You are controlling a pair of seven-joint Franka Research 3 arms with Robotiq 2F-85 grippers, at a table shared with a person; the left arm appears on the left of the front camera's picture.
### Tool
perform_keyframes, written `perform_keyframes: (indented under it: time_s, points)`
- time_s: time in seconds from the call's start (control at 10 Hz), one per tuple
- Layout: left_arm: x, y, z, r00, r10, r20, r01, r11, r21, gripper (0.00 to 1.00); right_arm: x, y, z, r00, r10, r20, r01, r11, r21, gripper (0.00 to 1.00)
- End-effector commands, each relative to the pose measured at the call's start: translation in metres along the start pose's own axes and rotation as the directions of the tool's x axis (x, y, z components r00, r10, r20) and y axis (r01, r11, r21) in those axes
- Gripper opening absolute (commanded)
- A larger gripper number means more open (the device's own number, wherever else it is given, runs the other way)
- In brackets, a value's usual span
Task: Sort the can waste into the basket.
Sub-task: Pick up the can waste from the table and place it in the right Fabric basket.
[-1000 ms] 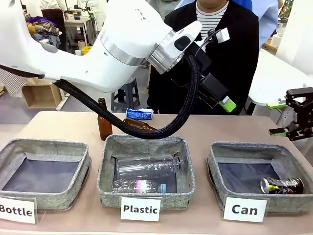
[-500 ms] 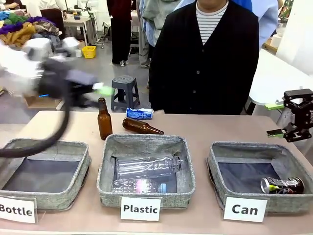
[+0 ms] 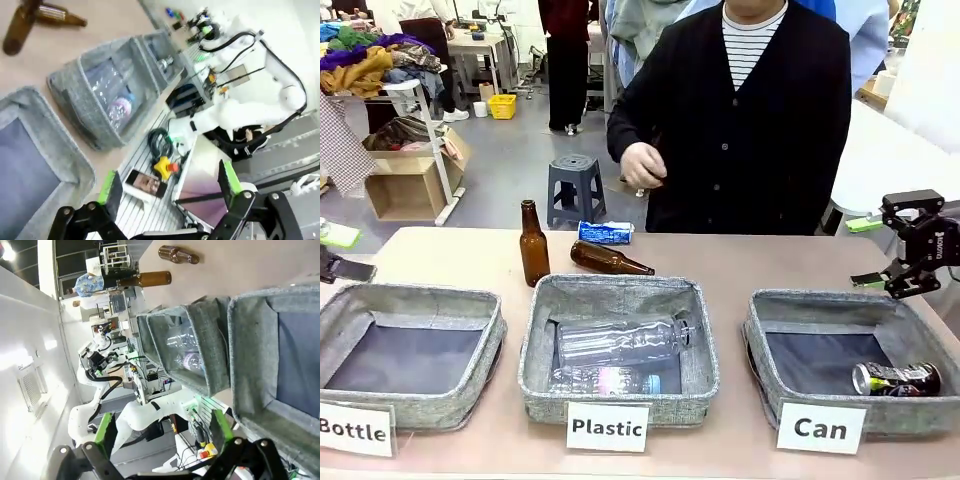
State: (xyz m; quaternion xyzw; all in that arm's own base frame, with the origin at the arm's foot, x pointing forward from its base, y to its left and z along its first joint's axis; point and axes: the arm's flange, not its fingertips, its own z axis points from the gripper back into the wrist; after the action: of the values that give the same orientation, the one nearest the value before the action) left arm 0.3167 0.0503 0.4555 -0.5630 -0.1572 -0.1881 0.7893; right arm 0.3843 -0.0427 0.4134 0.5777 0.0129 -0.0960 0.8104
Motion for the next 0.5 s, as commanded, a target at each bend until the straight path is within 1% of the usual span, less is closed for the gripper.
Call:
perform_keyframes:
  time_s: [0.0, 0.4]
  points:
    - [0.0085, -0.0095, -0.0058, 0.998, 0.031, -0.054, -0.028, 0.999, 0.046, 1.00, -0.0007, 0.0006, 0.0038, 1.000, 0.008, 0.011, -0.008, 1.000, 0.000, 1.00]
    - [0.0085, -0.0095, -0.0058, 0.998, 0.031, -0.054, -0.028, 0.999, 0.046, 1.00, -0.0007, 0.0006, 0.0038, 1.000, 0.008, 0.011, -0.008, 1.000, 0.000, 1.00]
